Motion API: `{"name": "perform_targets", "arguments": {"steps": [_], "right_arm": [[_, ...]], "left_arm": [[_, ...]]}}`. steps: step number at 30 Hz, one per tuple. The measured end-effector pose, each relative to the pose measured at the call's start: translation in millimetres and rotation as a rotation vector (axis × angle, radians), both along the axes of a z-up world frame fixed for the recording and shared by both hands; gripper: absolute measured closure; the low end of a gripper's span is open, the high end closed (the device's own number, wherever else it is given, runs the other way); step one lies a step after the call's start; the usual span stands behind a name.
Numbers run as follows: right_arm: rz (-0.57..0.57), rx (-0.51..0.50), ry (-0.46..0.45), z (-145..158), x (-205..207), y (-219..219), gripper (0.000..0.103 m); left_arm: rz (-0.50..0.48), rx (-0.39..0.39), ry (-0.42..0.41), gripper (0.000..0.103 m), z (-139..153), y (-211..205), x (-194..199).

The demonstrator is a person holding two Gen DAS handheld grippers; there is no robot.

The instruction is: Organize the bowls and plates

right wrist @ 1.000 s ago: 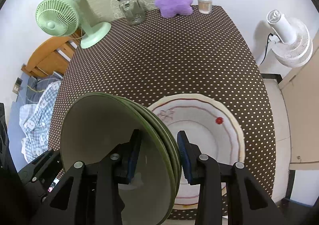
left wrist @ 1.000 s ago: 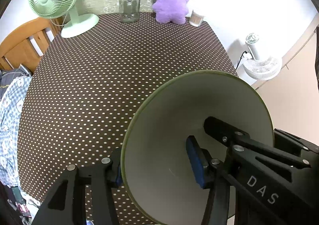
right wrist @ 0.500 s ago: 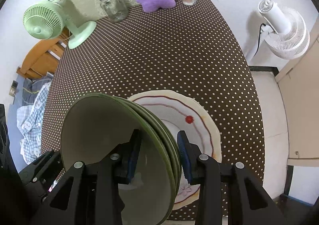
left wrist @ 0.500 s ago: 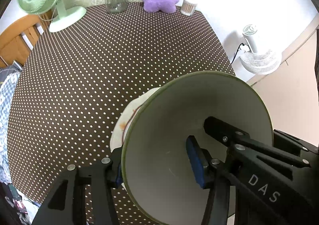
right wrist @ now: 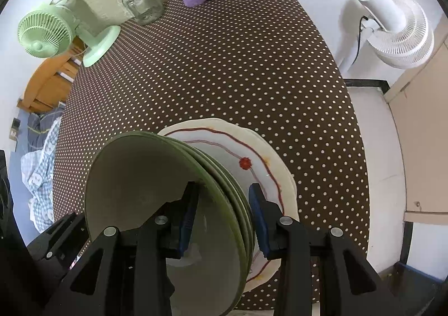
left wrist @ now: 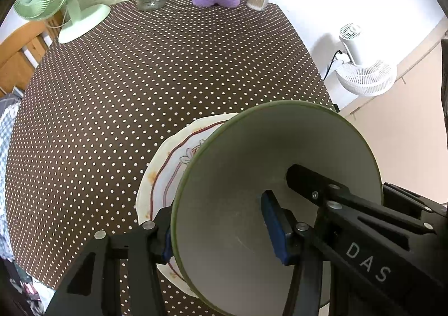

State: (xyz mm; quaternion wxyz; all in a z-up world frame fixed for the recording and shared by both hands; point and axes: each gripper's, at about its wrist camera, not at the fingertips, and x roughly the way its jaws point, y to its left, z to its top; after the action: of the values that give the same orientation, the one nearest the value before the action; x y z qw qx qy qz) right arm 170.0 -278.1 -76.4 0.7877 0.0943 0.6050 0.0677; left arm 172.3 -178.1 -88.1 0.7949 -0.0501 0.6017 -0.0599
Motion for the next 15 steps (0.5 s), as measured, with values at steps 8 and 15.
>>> {"name": "perform_targets", "arguments": {"steps": [8,15], "right_arm": [[-0.014,-0.020,-0.005,-3.6,3.4,-3.6,0.062],[0.003,-0.028,-0.020,-4.4,5.3,-3.1,0.062]], "left_arm": [[-0.004,0.008,-0.001,0.051,-6.1,-7.5,6.6],[0.007,0.036,-0.009,0.050,-9.2,-9.0,6.6]]}}
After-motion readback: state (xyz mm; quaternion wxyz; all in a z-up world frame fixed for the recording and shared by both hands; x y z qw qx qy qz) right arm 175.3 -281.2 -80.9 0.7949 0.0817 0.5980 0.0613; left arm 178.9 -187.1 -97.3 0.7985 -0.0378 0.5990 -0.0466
